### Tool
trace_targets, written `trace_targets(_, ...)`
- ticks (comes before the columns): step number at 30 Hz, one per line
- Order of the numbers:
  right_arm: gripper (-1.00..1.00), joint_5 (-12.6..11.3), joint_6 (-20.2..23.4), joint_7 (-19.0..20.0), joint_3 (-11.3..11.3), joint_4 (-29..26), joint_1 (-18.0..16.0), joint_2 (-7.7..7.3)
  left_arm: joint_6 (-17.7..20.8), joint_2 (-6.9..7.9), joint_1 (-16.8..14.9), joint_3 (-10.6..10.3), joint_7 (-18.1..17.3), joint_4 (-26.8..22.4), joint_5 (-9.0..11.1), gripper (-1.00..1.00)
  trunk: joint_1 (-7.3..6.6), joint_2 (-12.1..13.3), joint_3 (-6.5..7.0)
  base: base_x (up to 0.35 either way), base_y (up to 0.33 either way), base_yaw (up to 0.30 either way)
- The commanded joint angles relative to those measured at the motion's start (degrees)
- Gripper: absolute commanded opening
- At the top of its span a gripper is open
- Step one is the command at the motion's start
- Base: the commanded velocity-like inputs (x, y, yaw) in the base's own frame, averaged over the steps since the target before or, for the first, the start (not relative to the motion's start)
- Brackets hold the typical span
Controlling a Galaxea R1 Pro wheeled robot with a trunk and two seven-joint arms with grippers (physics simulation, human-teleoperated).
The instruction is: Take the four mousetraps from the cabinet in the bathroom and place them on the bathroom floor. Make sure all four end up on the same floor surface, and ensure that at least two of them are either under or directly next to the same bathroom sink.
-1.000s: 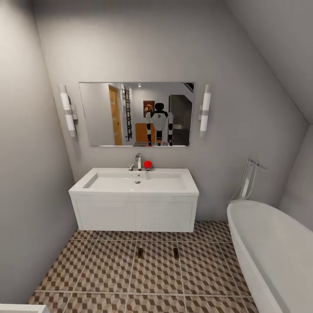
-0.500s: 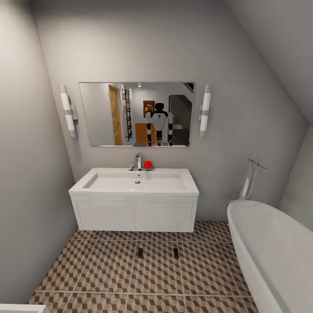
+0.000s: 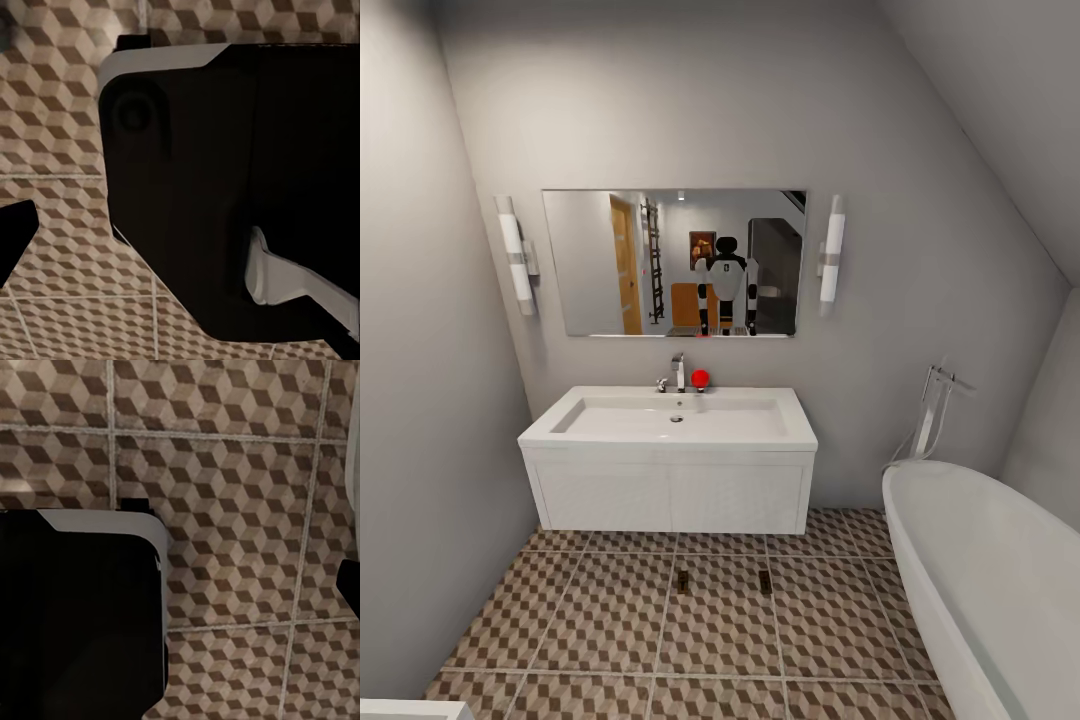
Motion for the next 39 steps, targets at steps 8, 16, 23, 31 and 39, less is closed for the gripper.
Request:
trace_targets(8, 1.0, 0.41, -0.03, -0.17, -0.13, 0.08, -0.08, 0.04, -10.17, 0.02, -0.01, -0.49, -0.14, -2.67, 0.65, 1.0, 0.02, -0.1, -0.12, 0.0, 0.0, 0.0)
trace_targets(16, 1.0, 0.42, -0.08, -0.1, -0.13, 0.1, -0.08, -0.15, -12.2, 0.02, -0.01, -0.49, -0.35, -3.11, 0.77, 1.0, 0.02, -0.1, -0.12, 0.0, 0.0, 0.112)
trace_targets(23, 1.0, 0.42, -0.08, -0.11, -0.13, 0.1, -0.08, -0.03, -12.3, -0.05, -0.01, -0.49, 0.04, -3.18, 0.63, 1.0, 0.02, -0.1, -0.12, 0.0, 0.0, 0.261)
trace_targets(31, 1.0, 0.42, -0.11, -0.13, -0.13, 0.1, -0.08, 0.02, -12.3, -0.06, -0.01, -0.42, -0.09, -3.07, 0.65, 1.0, 0.02, -0.1, -0.12, 0.0, 0.0, 0.284)
trace_targets(39, 1.0, 0.42, -0.12, -0.13, -0.13, 0.1, -0.08, 0.16, -12.3, 0.01, -0.02, 0.02, -0.13, -2.99, 1.1, 1.0, 0.02, -0.1, -0.12, 0.0, 0.0, 0.289)
